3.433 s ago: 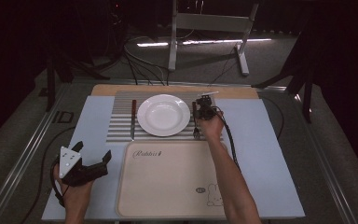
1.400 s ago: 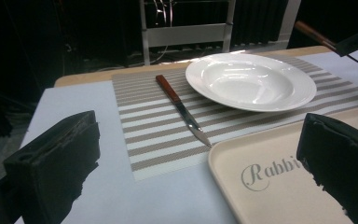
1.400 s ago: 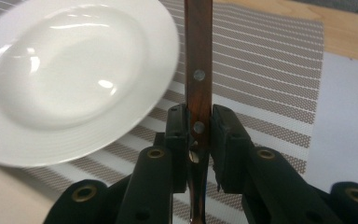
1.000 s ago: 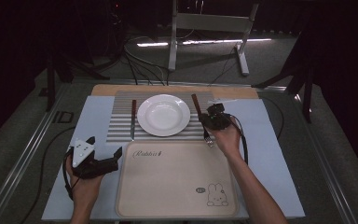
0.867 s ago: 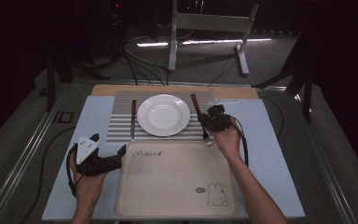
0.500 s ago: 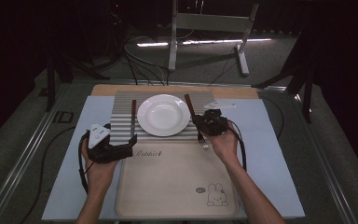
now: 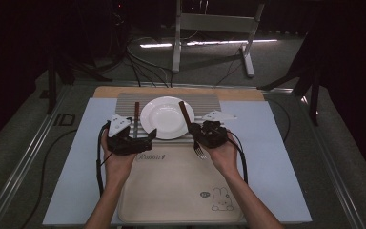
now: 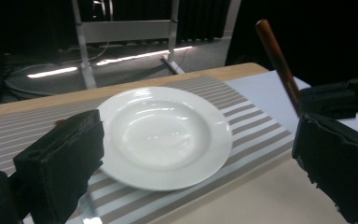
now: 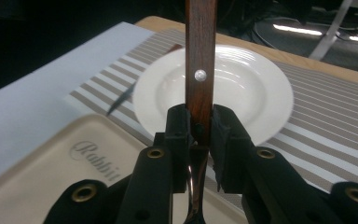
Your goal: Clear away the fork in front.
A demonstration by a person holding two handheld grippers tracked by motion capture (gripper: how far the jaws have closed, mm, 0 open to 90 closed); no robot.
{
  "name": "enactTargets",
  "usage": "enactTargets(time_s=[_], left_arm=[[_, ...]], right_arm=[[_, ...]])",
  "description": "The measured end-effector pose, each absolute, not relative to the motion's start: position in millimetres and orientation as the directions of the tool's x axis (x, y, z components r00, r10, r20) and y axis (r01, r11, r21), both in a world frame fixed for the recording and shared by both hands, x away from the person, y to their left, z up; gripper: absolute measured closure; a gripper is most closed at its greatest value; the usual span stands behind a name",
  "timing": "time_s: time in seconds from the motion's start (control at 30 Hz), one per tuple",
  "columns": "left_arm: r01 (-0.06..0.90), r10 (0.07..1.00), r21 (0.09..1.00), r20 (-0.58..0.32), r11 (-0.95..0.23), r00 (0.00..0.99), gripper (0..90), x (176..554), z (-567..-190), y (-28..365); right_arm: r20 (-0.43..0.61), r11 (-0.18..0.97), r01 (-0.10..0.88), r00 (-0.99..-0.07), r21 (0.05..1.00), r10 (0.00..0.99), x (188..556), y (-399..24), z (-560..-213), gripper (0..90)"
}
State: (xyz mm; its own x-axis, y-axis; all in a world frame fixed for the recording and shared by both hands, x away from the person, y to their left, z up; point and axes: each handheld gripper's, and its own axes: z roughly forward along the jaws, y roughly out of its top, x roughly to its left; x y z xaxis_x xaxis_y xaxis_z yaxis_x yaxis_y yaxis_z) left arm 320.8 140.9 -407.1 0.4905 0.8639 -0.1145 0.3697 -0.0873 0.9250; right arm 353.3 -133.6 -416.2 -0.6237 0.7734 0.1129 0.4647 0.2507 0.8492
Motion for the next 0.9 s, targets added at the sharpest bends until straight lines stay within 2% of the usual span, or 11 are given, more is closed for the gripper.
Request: enactTargets(time_s=[0.23,0.33,0.47,0.53,0.7,0.73,0.83,0.9], left_arm=[[0.363,0.832,0.927,-0.127,-0.095,0.540,5.0,330.1,-402.3,118.4],[0.365,0.816,0.927,-0.144,-0.087,0.560,10.0,332.7,-400.7,108.4],[0.385,0.797,0.920,-0.183,-0.067,0.576,24.1,337.6,-401.4,98.3],[0.407,0.758,0.912,-0.235,-0.044,0.609,43.4,340.6,-403.7,96.4],[0.414,0.729,0.910,-0.266,-0.026,0.631,58.4,341.9,-407.3,90.4],[0.415,0.725,0.910,-0.272,-0.021,0.633,65.0,341.9,-407.6,90.0],[0.422,0.693,0.906,-0.305,0.001,0.653,76.3,342.3,-407.9,90.1],[0.420,0.685,0.908,-0.304,-0.003,0.662,80.2,341.7,-407.1,89.5]], right_arm=[[0.113,0.249,0.440,-0.648,0.863,0.754,344.5,-124.9,-415.2,77.8],[0.109,0.252,0.429,-0.658,0.867,0.745,340.1,-120.5,-414.7,77.8],[0.099,0.258,0.410,-0.673,0.875,0.733,334.9,-114.0,-413.8,77.9],[0.096,0.257,0.401,-0.678,0.879,0.729,333.0,-111.5,-413.1,77.9],[0.095,0.258,0.388,-0.692,0.885,0.716,329.3,-107.3,-412.2,77.8],[0.095,0.257,0.384,-0.695,0.887,0.712,328.5,-106.8,-412.2,77.8],[0.095,0.253,0.380,-0.697,0.890,0.711,327.1,-106.1,-411.9,77.8],[0.095,0.253,0.379,-0.697,0.890,0.711,327.1,-106.1,-412.0,77.8]])
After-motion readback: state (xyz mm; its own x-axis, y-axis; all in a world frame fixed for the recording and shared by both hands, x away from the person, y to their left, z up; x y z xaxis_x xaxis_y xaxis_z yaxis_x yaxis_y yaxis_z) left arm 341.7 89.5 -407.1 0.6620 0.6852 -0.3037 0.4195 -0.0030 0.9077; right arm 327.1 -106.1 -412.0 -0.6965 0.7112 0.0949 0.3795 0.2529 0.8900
